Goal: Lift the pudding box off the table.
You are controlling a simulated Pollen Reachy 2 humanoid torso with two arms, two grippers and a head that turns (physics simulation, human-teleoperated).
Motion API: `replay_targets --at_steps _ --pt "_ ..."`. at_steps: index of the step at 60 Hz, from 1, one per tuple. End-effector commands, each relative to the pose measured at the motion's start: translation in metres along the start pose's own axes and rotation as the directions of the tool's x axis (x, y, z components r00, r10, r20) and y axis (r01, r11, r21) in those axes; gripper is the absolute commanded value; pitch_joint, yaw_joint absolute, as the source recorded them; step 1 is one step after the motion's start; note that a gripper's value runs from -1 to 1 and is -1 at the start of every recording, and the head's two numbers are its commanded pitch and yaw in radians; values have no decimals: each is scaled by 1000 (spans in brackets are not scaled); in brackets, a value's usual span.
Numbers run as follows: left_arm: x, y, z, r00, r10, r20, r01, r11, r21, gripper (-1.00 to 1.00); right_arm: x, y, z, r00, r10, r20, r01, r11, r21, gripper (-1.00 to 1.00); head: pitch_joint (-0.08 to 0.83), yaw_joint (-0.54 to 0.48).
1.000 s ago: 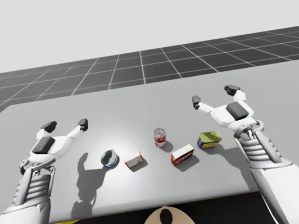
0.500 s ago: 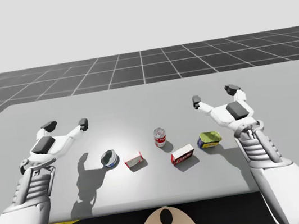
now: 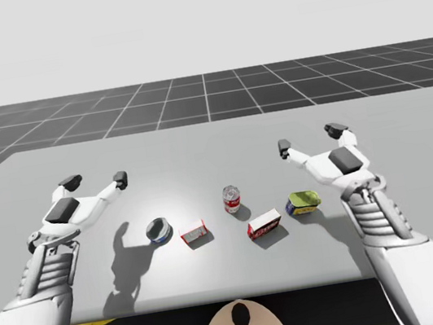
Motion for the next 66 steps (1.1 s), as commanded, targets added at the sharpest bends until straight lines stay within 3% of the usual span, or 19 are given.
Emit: replay_targets --at_steps 1,3,16,20,36,44,46,53,66 --pt "0 0 0 1000 3 0 -3 1000 3 -1000 13 6 13 998 -55 -26 56 997 48 -1000 734 -161" --pt "0 0 0 1000 4 -1 -4 1000 4 -1000 20 12 24 996 -75 -40 78 994 74 -1000 732 -160" --pt "-2 -1 0 1000 0 -10 0 1000 6 -1000 34 50 86 999 -28 -18 31 982 186 -1000 734 -163" --pt "-2 -2 0 1000 1 -10 -1 1000 6 -1000 29 66 108 996 -84 -33 89 974 207 -1000 734 -166" --pt "-3 -2 -2 1000 -2 -14 2 1000 5 -1000 6 104 159 985 -155 -76 171 935 311 -1000 741 -162" --pt "-3 -2 -2 1000 -2 -14 2 1000 6 -1000 -8 118 172 979 -178 -98 201 920 337 -1000 742 -161" --pt "-3 -2 -2 1000 -2 -14 2 1000 6 -1000 -14 122 175 973 -195 -120 225 914 337 -1000 743 -162" --pt "-4 -3 -2 1000 -5 -14 6 1000 6 -1000 -33 132 178 965 -209 -159 252 911 327 -1000 743 -162" --pt "-5 -4 -2 1000 -9 -14 9 1000 7 -1000 -60 140 168 975 -165 -147 194 958 211 -1000 747 -157"
